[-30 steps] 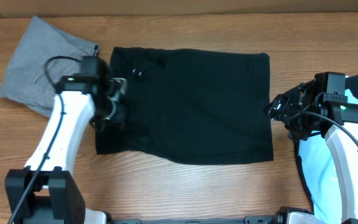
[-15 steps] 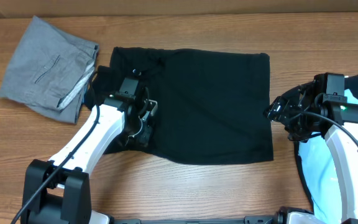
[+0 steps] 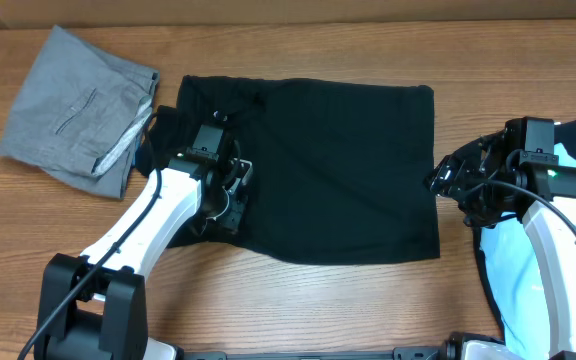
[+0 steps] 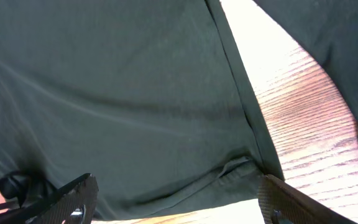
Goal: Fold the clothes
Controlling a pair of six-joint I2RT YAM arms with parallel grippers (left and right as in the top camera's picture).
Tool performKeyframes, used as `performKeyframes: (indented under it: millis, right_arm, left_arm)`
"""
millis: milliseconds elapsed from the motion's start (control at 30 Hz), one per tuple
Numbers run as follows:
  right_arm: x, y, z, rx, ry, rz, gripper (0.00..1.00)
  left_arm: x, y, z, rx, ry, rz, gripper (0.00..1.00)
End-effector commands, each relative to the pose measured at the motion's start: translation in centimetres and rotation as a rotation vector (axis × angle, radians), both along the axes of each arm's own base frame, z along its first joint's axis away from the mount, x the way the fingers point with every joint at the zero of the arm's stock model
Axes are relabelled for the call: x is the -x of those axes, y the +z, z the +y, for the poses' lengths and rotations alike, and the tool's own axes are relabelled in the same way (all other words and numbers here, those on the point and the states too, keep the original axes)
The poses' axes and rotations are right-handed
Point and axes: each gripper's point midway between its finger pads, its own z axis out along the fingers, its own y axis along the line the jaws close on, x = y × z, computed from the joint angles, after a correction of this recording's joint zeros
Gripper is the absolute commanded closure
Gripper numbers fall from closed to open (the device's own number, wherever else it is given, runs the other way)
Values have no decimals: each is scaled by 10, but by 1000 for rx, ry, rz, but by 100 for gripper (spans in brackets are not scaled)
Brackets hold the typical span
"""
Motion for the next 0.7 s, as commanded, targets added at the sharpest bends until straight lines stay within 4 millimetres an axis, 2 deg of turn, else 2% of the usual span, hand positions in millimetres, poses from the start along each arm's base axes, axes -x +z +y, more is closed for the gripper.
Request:
performKeyframes:
  millis: [0,67,167,300,400,533,667]
  right_arm:
    - [-4,8,-3,15,0,-29,14]
    - [-4,8,-3,15,0,-27,14]
    - [-2,7,-3,14,0,-20,15]
    - [-1,7,-3,13,0,-14,15]
    - [-1,7,-3,13,0,-13,15]
    - [0,6,-3,12,1,-10,15]
    - [0,7,-3,12,0,-11,15]
  left_arm:
    - [1,-6,1,-9,-9,5,64]
    - [1,-10,1,-7,-14,1,64]
    - [5,-12,0,2,-14,13,75]
    - [4,-12,0,3,-14,11,81]
    - [6,-12,-3,19,-16,20,96]
    - [7,-7,-9,52,-17,31,96]
    - [-9,3,-13,63,-20,-24,96]
